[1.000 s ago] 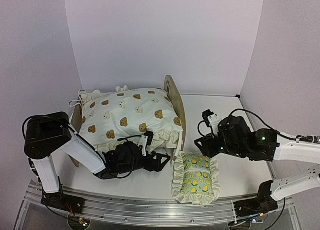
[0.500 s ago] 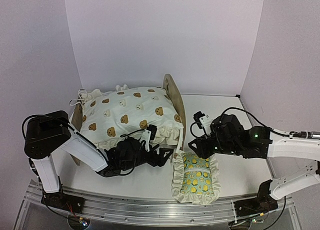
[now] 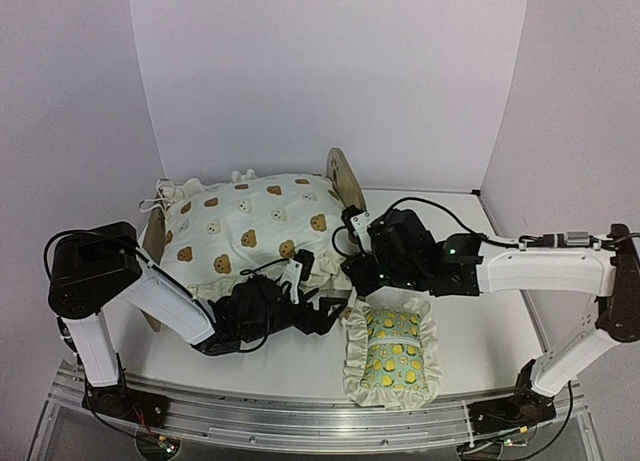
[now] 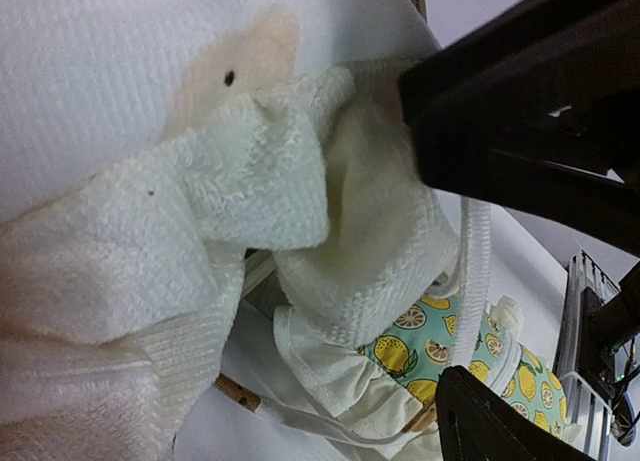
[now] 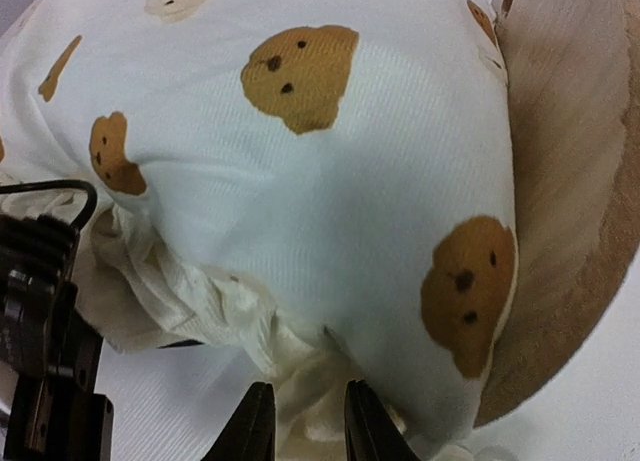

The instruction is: Set up the pet bed

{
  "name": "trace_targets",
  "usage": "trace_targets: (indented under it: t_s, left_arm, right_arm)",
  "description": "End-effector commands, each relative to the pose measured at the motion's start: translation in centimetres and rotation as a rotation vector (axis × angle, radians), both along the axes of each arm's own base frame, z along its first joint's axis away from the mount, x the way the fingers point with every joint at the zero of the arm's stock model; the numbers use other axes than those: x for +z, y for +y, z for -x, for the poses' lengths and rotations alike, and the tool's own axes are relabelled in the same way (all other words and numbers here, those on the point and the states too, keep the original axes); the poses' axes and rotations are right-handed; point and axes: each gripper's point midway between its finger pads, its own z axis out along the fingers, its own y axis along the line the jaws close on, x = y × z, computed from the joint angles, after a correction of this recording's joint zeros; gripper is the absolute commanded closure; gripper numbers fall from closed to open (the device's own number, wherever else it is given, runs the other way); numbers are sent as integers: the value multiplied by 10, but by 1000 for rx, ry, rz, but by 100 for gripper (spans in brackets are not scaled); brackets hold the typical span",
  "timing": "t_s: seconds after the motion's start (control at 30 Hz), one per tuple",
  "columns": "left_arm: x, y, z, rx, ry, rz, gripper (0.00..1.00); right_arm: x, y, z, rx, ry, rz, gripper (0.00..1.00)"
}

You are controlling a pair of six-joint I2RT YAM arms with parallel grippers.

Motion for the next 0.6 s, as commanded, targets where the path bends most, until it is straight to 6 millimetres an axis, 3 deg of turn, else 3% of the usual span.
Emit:
trace_targets:
  t_s: [0.0,0.3,0.57]
  left_arm:
    - [14,12,-8,36,-38,-2,9]
    - [8,16,-1,4,-23,-46,9]
    - [18,17,8,-38,-22,-76,9]
  right_arm:
    - [15,19,-29,-38,-111,28,75]
    - [19,31,-86,-96,-155,60,76]
    - [45,20,-131,-125,-226,81,75]
